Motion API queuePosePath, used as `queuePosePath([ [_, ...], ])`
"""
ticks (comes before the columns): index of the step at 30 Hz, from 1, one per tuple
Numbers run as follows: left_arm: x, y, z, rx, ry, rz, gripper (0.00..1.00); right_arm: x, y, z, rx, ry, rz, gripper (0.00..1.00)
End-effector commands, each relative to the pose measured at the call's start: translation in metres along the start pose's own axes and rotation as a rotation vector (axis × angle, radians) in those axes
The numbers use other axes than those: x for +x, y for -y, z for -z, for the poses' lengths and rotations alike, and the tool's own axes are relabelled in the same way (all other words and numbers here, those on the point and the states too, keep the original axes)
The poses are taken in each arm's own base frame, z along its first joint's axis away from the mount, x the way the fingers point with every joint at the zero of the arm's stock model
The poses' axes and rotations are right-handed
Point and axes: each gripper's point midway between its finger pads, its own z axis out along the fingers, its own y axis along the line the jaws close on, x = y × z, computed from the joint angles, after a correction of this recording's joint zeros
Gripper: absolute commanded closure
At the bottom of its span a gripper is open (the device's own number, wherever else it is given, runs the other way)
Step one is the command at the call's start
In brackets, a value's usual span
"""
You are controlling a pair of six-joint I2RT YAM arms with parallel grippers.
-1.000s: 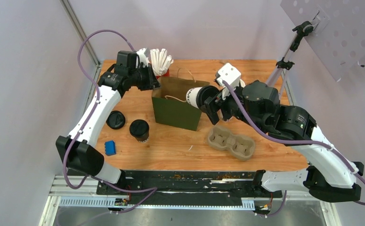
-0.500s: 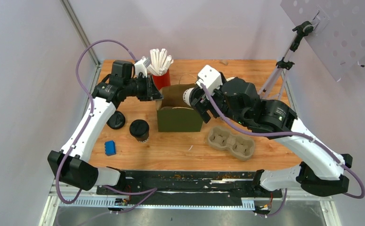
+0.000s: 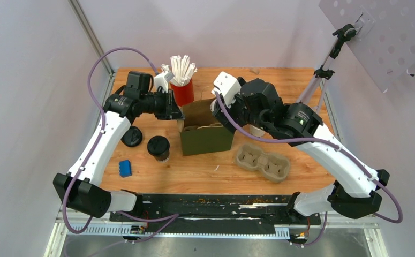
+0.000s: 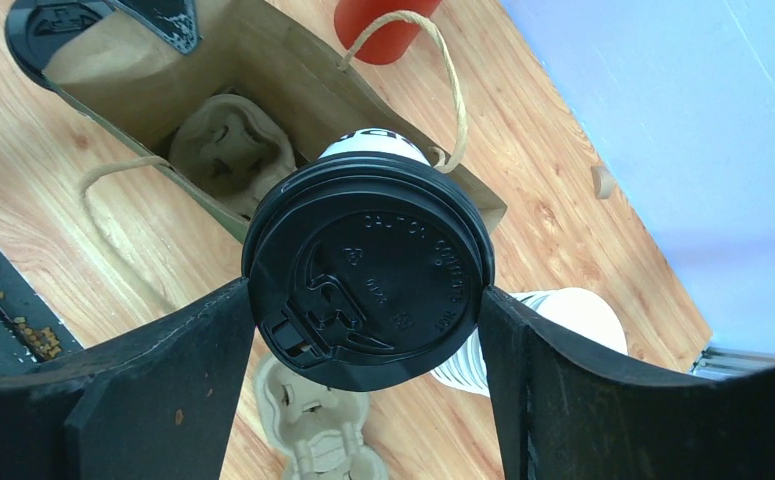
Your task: Pack the takeout coffee
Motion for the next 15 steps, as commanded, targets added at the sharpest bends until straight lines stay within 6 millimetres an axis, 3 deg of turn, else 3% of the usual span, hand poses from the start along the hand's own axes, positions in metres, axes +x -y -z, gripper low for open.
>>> queuePosePath([
  [1, -0.015, 0.014, 0.018, 0.007, 0.059, -0.087, 0.80, -0.001, 0.000, -0.010, -0.045, -0.001, 0.044, 0.22],
  [7, -0.011, 0.015, 0.017, 0.020, 0.048, -0.090, 0.79, 0.016, -0.024, -0.015, -0.160, -0.068, 0.044, 0.23],
  [11, -0.016, 0.018, 0.019, 0.021, 0.061, -0.088, 0.77, 0.029, -0.038, -0.003, -0.237, -0.080, 0.052, 0.23],
  [15, -0.025, 0.025, 0.021, 0.033, 0.080, -0.053, 0.74, 0.025, -0.063, 0.013, -0.384, -0.051, 0.039, 0.24],
])
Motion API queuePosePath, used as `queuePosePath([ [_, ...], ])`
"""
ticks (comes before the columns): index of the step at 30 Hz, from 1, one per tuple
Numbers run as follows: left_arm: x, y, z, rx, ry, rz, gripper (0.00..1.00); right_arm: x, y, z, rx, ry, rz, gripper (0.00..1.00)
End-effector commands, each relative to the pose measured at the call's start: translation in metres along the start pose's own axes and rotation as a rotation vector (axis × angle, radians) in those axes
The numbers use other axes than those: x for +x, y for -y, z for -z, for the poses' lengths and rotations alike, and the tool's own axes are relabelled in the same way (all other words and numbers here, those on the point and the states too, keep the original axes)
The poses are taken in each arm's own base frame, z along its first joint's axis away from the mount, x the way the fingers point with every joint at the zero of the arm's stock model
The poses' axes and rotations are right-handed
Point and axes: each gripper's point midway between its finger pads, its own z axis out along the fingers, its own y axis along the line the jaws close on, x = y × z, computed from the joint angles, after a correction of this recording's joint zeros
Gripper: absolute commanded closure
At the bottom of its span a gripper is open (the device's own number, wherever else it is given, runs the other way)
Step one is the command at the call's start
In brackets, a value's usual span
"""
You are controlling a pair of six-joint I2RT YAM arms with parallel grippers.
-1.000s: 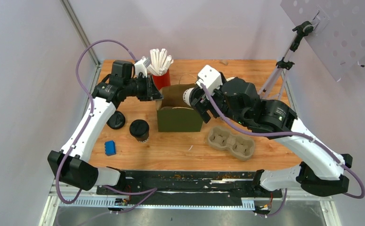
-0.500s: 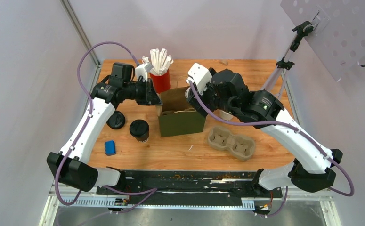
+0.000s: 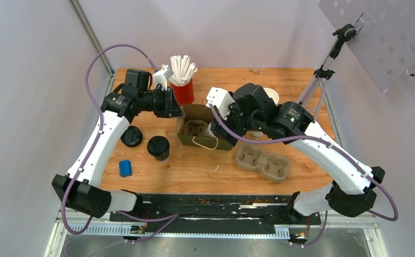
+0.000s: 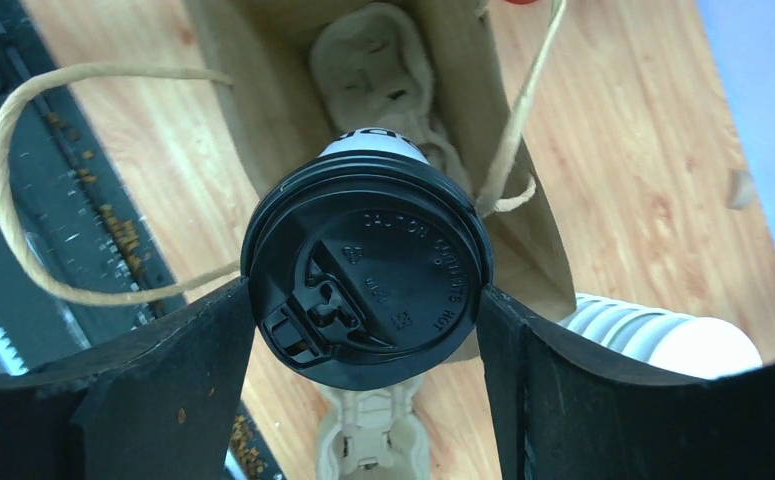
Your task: Pack the takeout coffee
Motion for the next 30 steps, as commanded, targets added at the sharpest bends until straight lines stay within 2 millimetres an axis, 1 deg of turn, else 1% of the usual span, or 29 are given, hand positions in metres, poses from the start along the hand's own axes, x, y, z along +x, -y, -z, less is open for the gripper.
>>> queuePosePath([
  [1, -0.023, 0.025, 0.017, 0.049, 0.076, -0.017, 0.73, -0.011, -0.034, 0.024, -0.174, 0.073, 0.009, 0.24],
  [4, -0.029, 0.032, 0.019, 0.073, 0.107, 0.007, 0.70, -0.016, -0.045, 0.020, -0.205, 0.082, -0.001, 0.25],
  [6, -0.028, 0.033, 0.019, 0.079, 0.118, 0.017, 0.64, -0.015, -0.049, 0.014, -0.202, 0.081, -0.011, 0.25],
  [8, -0.021, 0.029, 0.019, 0.068, 0.105, 0.023, 0.56, -0.014, -0.053, 0.009, -0.209, 0.083, -0.014, 0.25],
  [9, -0.014, 0.027, 0.020, 0.061, 0.087, 0.025, 0.50, -0.013, -0.055, 0.007, -0.209, 0.086, -0.012, 0.25],
  [12, 0.003, 0.017, 0.026, 0.004, 0.060, 0.002, 0.40, -0.011, -0.055, 0.002, -0.187, 0.095, -0.001, 0.25],
  [16, 0.011, 0.012, 0.037, -0.043, 0.078, -0.040, 0.32, -0.005, -0.054, -0.003, -0.155, 0.098, 0.040, 0.25],
  [18, 0.013, 0.010, 0.043, -0.065, 0.088, -0.064, 0.27, -0.004, -0.054, -0.004, -0.140, 0.101, 0.057, 0.25],
  [19, 0.016, 0.009, 0.045, -0.076, 0.090, -0.072, 0.25, -0.003, -0.054, -0.004, -0.138, 0.102, 0.063, 0.25],
  [21, 0.021, 0.006, 0.050, -0.097, 0.093, -0.089, 0.23, 0.000, -0.048, -0.005, -0.102, 0.095, 0.068, 0.25],
  [24, 0.029, 0.002, 0.054, -0.120, 0.086, -0.096, 0.20, -0.003, -0.045, -0.005, -0.081, 0.101, 0.066, 0.25],
  [29, 0.038, 0.000, 0.054, -0.111, 0.079, -0.109, 0.17, -0.006, -0.040, -0.007, -0.057, 0.102, 0.075, 0.24],
  [30, 0.037, -0.002, 0.052, -0.115, 0.084, -0.117, 0.17, -0.007, -0.040, -0.008, -0.060, 0.102, 0.077, 0.24],
])
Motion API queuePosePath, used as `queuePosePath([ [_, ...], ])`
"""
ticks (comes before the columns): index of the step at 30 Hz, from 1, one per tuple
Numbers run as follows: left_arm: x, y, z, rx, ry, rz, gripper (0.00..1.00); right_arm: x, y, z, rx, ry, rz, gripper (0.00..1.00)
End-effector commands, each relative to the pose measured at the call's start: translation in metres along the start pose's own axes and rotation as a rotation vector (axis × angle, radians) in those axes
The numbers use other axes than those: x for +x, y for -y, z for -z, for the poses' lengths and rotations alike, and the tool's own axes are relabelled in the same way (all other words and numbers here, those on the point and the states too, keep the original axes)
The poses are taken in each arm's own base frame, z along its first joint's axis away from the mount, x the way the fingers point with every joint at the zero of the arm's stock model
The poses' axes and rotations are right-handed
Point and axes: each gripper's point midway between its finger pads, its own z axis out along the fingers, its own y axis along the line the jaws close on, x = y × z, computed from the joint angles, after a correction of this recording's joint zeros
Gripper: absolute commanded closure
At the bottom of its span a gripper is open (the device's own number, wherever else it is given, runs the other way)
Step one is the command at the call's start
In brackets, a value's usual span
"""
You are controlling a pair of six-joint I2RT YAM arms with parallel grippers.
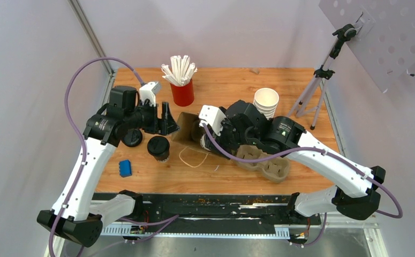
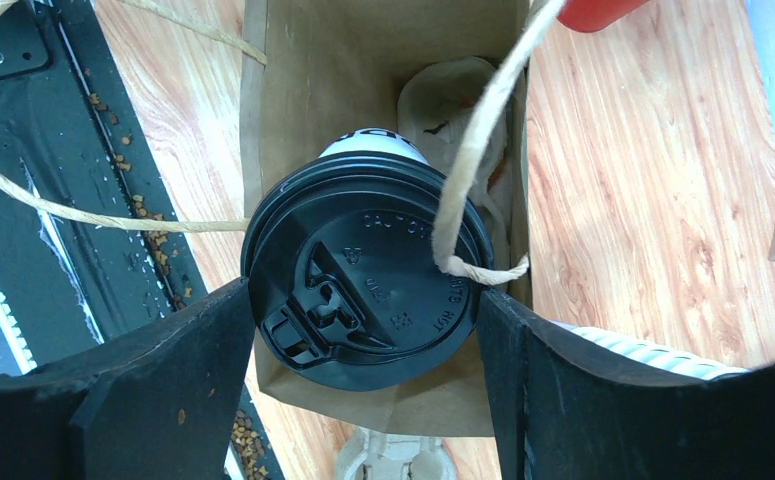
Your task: Pack the takeout coffee
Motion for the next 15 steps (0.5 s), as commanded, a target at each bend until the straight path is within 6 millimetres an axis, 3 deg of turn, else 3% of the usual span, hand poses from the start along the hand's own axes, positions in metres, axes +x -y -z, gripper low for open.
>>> queuePosePath([
  [1, 0.005, -0.008, -0.003, -0.016, 0.011, -0.061, 0.17, -0.021, 0.010, 0.008, 0.046, 0.078, 0.019, 0.24],
  [8, -0.011, -0.019, -0.023, -0.028, 0.083, -0.109, 0.20, -0.031, 0.008, 0.005, 0.019, 0.092, 0.038, 0.24],
  [15, -0.013, -0.024, -0.039, -0.009, 0.097, -0.127, 0.37, -0.025, 0.010, 0.003, 0.028, 0.067, 0.052, 0.24],
])
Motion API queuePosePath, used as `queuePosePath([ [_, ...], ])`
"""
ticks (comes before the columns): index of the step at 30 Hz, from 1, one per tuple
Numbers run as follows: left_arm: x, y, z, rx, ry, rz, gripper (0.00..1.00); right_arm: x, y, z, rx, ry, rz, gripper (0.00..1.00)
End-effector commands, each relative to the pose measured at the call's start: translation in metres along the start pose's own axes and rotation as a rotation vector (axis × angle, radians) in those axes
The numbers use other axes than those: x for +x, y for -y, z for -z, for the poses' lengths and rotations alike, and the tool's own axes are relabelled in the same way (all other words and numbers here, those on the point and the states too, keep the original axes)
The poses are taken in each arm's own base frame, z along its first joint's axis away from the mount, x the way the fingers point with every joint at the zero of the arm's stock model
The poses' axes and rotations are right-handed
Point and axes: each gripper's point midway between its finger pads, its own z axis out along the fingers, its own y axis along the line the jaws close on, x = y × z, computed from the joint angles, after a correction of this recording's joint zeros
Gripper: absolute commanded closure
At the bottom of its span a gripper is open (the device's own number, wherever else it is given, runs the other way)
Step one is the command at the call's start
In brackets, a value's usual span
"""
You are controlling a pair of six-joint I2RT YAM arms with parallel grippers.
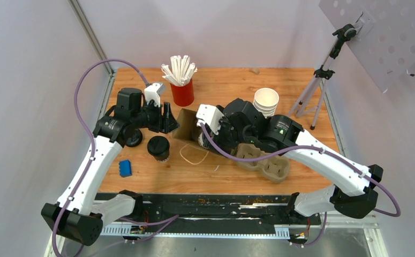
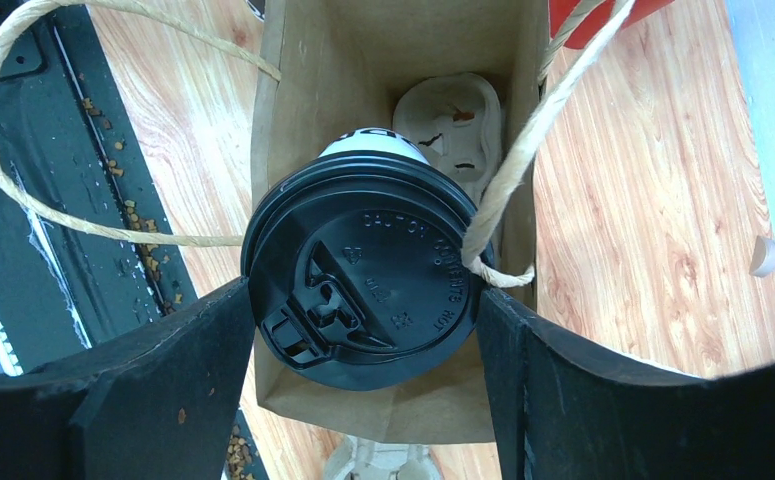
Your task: Pack the takeout coffee
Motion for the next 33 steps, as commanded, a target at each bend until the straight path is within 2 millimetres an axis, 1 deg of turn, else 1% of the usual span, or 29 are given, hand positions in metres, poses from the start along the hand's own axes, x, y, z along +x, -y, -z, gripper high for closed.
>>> queuePosePath([
  [1, -0.016, 0.001, -0.011, 0.032, 0.070, -0.062, 0.38, -0.016, 0.006, 0.006, 0.023, 0.055, 0.024, 0.24],
  [4, -0.023, 0.006, -0.017, 0.068, 0.102, -0.058, 0.47, -0.015, 0.004, 0.004, 0.009, 0.049, 0.032, 0.24],
  [6, -0.031, 0.009, -0.017, 0.085, 0.135, -0.052, 0.52, -0.015, 0.002, 0.003, -0.002, 0.047, 0.035, 0.24],
  [8, -0.034, 0.013, -0.018, 0.103, 0.145, -0.044, 0.56, -0.016, 0.002, 0.002, -0.003, 0.045, 0.034, 0.24],
  [11, -0.033, 0.016, -0.017, 0.120, 0.135, -0.045, 0.64, -0.018, 0.006, 0.001, 0.014, 0.040, 0.041, 0.24],
  [13, -0.031, 0.019, -0.015, 0.133, 0.129, -0.045, 0.73, -0.018, 0.007, -0.001, 0.016, 0.037, 0.048, 0.24],
  [16, -0.029, 0.028, -0.012, 0.183, 0.125, -0.047, 0.87, -0.021, 0.007, -0.004, 0.019, 0.044, 0.051, 0.24],
  [18, -0.024, 0.033, -0.011, 0.213, 0.111, -0.047, 0.93, -0.024, 0.009, -0.007, 0.030, 0.051, 0.061, 0.25],
  [20, -0.015, 0.033, -0.011, 0.223, 0.090, -0.049, 0.98, -0.026, 0.011, -0.012, 0.039, 0.060, 0.093, 0.25],
  [21, -0.012, 0.033, -0.010, 0.227, 0.084, -0.052, 1.00, -0.026, 0.013, -0.016, 0.047, 0.059, 0.120, 0.25],
  [23, -0.006, 0.035, -0.007, 0.234, 0.068, -0.060, 1.00, -0.024, 0.018, -0.022, 0.072, 0.052, 0.183, 0.24],
  [26, -0.004, 0.037, 0.001, 0.239, 0.072, -0.091, 1.00, -0.025, 0.027, -0.030, 0.113, 0.044, 0.261, 0.24],
  [28, -0.001, 0.036, 0.002, 0.235, 0.077, -0.110, 1.00, -0.027, 0.029, -0.035, 0.120, 0.042, 0.293, 0.23],
  [30, 0.005, 0.037, 0.001, 0.247, 0.061, -0.109, 1.00, -0.023, 0.027, -0.043, 0.110, 0.037, 0.324, 0.23],
  [33, 0.005, 0.041, 0.004, 0.269, 0.062, -0.116, 1.00, -0.009, 0.026, -0.057, 0.116, -0.007, 0.338, 0.24],
])
